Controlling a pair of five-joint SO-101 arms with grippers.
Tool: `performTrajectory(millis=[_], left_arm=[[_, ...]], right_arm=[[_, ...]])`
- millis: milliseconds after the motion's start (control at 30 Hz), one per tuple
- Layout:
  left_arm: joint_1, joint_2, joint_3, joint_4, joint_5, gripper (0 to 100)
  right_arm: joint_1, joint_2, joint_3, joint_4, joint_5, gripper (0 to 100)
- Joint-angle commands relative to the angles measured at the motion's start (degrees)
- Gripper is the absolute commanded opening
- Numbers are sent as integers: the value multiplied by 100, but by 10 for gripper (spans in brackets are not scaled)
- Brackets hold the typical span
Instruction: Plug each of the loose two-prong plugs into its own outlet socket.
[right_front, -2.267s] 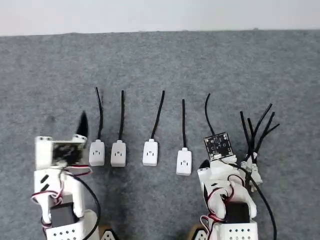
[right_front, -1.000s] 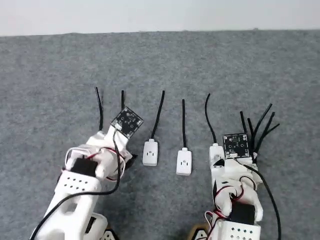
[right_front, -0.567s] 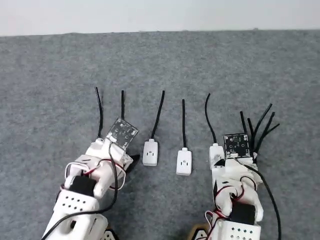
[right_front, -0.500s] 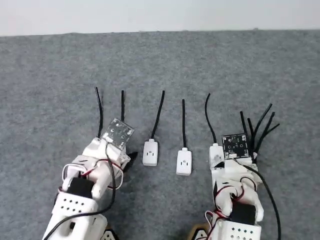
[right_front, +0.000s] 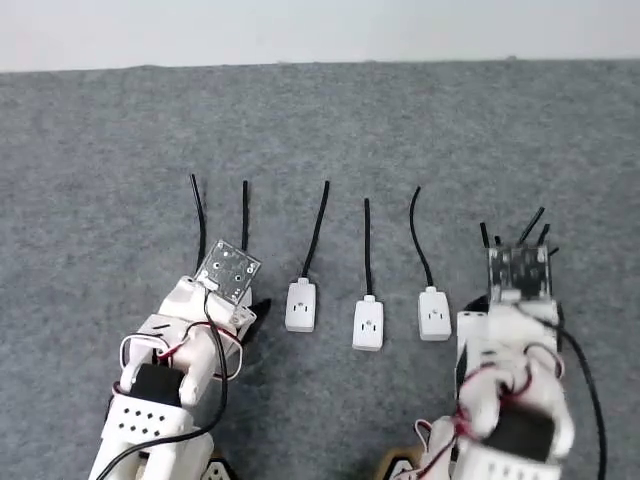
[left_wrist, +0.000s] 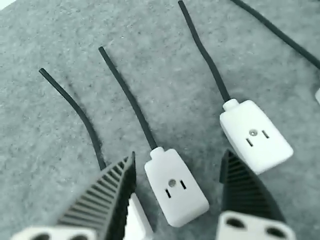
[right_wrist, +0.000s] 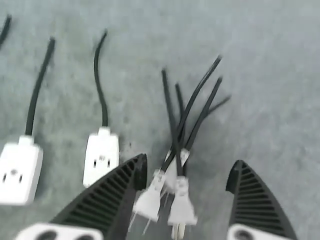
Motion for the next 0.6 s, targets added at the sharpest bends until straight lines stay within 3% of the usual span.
performTrajectory(millis=[0,267,567], left_arm=[[-26,-88,-66,-158,9,272],[-26,-88,-57,-158,9,272],[-35,-123,13,-237,0,272]], right_arm=[[84,1648,-721,48,70,262],[84,3969,-1064,57,70,262],[268,4453,-1143,13,132,261]])
